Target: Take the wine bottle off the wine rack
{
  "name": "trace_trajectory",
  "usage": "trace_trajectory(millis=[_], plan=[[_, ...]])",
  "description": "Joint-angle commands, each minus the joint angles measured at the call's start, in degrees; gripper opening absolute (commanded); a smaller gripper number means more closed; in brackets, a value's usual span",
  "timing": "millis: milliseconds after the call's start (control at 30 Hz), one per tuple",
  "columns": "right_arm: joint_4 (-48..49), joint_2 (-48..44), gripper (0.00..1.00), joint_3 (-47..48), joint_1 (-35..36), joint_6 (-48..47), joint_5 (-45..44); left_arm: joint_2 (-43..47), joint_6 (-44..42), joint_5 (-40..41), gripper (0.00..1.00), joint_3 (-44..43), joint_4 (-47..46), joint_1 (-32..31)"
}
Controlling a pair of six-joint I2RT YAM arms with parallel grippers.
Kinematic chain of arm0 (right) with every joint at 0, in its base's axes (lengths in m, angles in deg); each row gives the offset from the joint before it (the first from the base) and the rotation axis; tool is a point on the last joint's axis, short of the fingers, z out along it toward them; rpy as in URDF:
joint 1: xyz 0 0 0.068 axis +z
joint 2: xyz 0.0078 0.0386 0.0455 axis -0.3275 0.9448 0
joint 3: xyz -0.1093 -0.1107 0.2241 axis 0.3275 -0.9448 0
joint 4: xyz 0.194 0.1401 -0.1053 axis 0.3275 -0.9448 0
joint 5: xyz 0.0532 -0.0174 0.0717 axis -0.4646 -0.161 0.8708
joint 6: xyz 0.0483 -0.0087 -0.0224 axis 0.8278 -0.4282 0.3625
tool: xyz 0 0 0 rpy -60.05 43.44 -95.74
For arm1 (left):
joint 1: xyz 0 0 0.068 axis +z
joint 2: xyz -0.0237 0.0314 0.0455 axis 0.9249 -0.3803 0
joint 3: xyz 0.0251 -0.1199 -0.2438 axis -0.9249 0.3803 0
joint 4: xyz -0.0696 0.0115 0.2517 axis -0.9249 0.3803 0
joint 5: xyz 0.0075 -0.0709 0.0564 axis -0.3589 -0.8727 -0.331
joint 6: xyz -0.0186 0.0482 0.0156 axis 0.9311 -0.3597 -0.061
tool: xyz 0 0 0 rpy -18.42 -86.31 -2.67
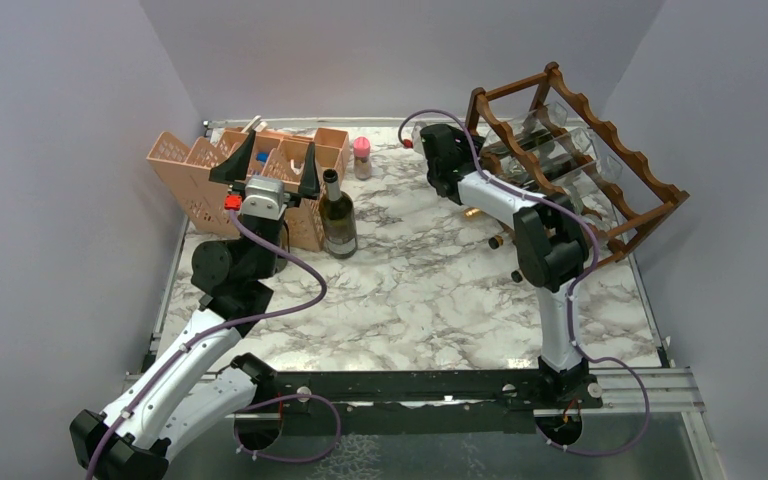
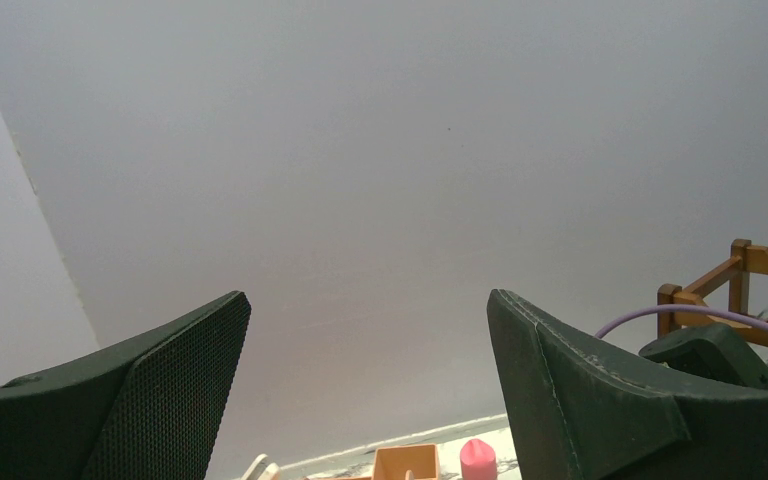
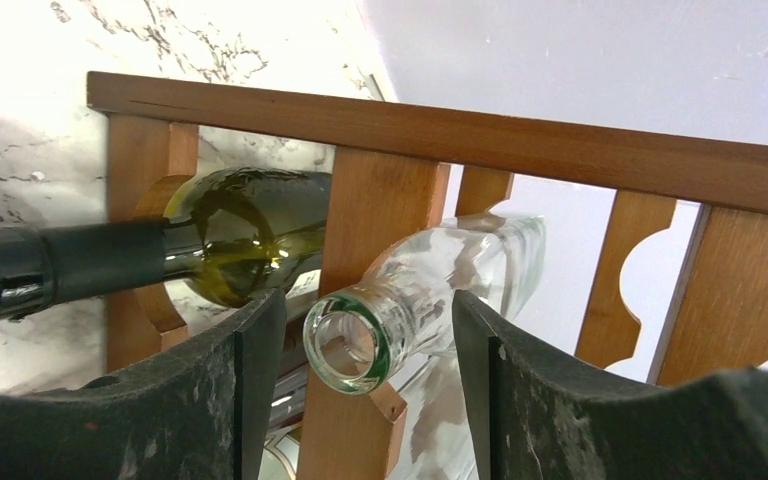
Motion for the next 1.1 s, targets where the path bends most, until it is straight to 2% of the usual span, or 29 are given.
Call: trace_trajectory(millis=[0,833,1067], plan=[[5.5,1.5,0.64,-0.7,-0.5,-3.4,0.3,0.2,-0.4,-1.0,0.95,0.7,-1.4,-0.5],[4.1,1.6,0.45,-3.0,1.0,-2.1,-0.3,0.2,-0.5,-1.2,0.95,0.7,-1.4,-0.6],[4.1,2.2,0.34,-3.9,2.5,-1.5,-0.7,0.3,-0.6,-1.1,0.95,0.7,-1.4,-0.6]])
